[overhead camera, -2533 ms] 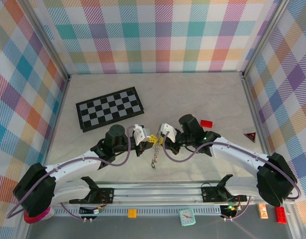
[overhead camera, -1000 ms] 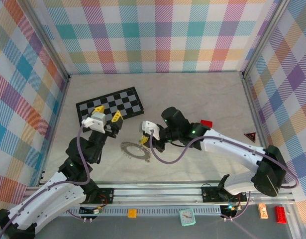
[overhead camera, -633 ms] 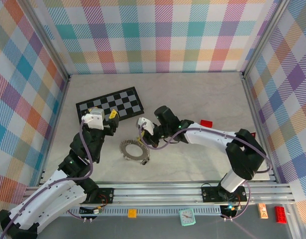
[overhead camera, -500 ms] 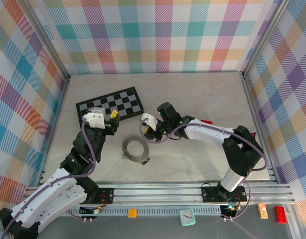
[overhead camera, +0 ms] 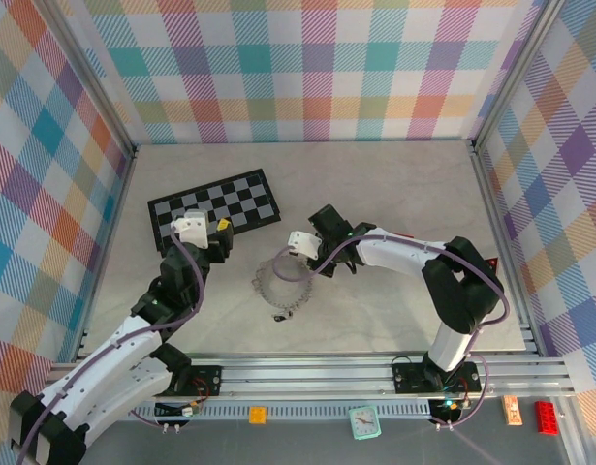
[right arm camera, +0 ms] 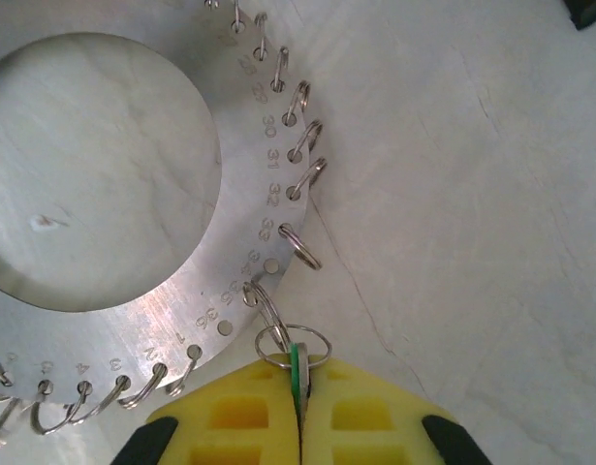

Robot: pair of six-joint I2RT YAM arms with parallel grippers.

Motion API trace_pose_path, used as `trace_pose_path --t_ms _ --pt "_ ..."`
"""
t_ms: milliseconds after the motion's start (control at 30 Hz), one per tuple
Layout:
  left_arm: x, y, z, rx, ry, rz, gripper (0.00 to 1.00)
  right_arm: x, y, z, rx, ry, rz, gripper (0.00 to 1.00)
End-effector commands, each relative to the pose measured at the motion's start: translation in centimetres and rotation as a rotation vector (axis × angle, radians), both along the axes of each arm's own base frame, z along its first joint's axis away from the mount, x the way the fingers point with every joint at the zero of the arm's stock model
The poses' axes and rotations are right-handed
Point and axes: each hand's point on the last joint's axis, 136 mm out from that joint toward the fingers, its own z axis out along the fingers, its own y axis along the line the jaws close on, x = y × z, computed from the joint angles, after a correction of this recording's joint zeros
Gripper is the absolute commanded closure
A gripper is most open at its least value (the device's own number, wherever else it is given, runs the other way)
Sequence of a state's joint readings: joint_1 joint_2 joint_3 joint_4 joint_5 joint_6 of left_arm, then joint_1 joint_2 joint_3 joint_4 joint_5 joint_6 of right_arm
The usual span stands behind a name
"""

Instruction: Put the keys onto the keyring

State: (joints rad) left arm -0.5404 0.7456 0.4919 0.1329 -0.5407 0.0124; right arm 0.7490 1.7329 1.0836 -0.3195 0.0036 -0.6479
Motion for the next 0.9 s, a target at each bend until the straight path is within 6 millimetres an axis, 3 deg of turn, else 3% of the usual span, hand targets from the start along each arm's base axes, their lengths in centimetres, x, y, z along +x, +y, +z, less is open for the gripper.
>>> trace_pose_path --t_ms 0,133,200,333,400,533,667,767,867 --pt "0.5 0.8 -0.8 -0.025 -0.001 0.043 0.24 0.3 -2.2 -0.8 -0.125 -0.054 0.013 0.9" --pt "0.9 1.4 -2.0 -0.011 0.021 0.07 0.22 0.5 -3.9 -2.2 -0.226 -0.069 0.004 0.88" --pt "1.0 1.7 -2.3 -0.006 0.027 0.081 0.15 0.5 -4.3 -2.7 -0.25 -0.073 0.002 0.85" --pt "1.1 2.6 -2.9 0.007 0.031 0.118 0.01 0.5 -4.7 -2.8 -0.25 -0.09 -0.008 0.68" --pt "1.3 3.2 -3.1 0.011 0.027 0.141 0.0 1.2 -5.1 -2.0 -0.206 -0.116 -0.069 0.64" --pt "2.1 4.8 -4.7 0.028 0.04 0.21 0.0 2.4 -7.2 2.9 0.059 -0.111 -0.291 0.58" --pt "3.3 5.8 -5.7 0.058 0.033 0.25 0.01 4.4 -12.7 7.3 0.299 -0.252 -0.57 0.49" --pt "4.4 6.3 -6.9 0.092 0.056 0.265 0.02 5.9 -19.3 8.2 0.399 -0.409 -0.838 0.45" --pt "5.5 6.2 -8.4 0.108 0.079 0.252 0.02 6.6 -24.4 7.6 0.518 -0.474 -1.03 0.45"
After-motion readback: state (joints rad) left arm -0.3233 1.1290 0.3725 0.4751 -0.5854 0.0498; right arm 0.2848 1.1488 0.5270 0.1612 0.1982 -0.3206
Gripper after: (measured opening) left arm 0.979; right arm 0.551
